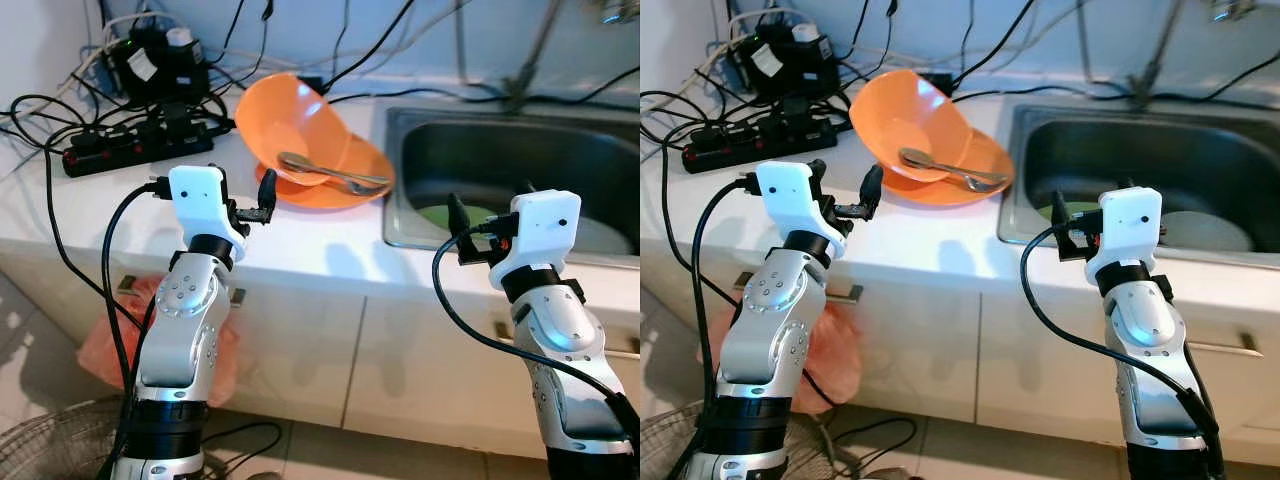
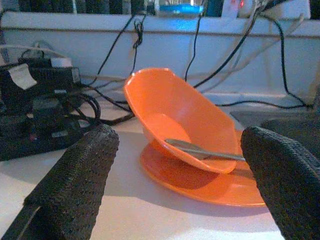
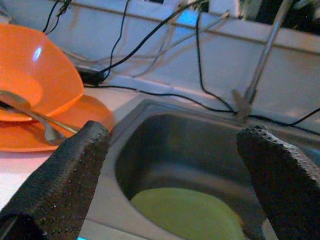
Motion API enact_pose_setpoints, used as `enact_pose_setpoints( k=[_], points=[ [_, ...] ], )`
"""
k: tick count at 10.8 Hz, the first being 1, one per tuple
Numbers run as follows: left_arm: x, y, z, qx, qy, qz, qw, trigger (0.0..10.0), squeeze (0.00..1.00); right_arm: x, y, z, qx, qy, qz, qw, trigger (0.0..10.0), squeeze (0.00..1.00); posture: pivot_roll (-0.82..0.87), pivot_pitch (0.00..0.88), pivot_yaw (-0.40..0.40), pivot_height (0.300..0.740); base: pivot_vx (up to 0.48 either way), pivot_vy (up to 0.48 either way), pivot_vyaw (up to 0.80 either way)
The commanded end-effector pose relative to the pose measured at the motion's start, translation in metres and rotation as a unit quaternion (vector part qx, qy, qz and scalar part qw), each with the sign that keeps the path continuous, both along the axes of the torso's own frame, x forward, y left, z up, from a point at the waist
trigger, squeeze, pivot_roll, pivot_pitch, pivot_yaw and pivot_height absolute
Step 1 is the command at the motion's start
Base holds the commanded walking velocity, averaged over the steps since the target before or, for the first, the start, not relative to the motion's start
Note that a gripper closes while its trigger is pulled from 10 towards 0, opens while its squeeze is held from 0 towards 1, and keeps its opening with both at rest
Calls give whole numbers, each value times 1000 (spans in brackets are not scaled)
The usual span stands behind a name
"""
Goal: Kitchen organization
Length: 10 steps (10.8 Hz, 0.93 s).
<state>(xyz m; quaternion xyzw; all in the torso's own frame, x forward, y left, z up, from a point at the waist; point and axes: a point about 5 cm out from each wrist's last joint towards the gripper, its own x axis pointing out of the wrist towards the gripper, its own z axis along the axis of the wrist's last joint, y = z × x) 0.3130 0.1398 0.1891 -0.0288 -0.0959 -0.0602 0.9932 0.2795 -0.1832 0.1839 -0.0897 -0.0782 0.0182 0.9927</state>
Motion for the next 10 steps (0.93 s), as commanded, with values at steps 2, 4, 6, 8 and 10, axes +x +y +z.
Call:
enact_pose_setpoints(
  k=[2, 4, 6, 8, 10],
  points=[
    [1, 5, 0, 1, 2, 13, 1000, 10000, 0, 5, 0, 5, -9, -12, -24, 1000, 10000, 0, 69, 0, 20, 740, 120, -412, 0],
    [1, 8, 1, 2, 1, 17, 1000, 10000, 0, 6, 4, 3, 14, -7, -13, 1000, 10000, 0, 77, 0, 20, 740, 0, -416, 0],
    [2, 8, 0, 0, 4, 20, 1000, 10000, 0, 6, 7, 4, 19, -11, -11, 1000, 10000, 0, 71, 0, 20, 740, 120, -206, 0],
    [2, 11, -2, -15, 10, 29, 999, 10000, 0, 6, 0, 3, 10, -16, -39, 999, 10000, 0, 68, 0, 19, 740, 0, 0, 0],
    [1, 11, -1, -13, 8, 28, 999, 10000, 0, 5, 4, 1, 10, -2, -12, 1000, 10000, 0, 73, 0, 16, 740, 122, 0, 0]
  ],
)
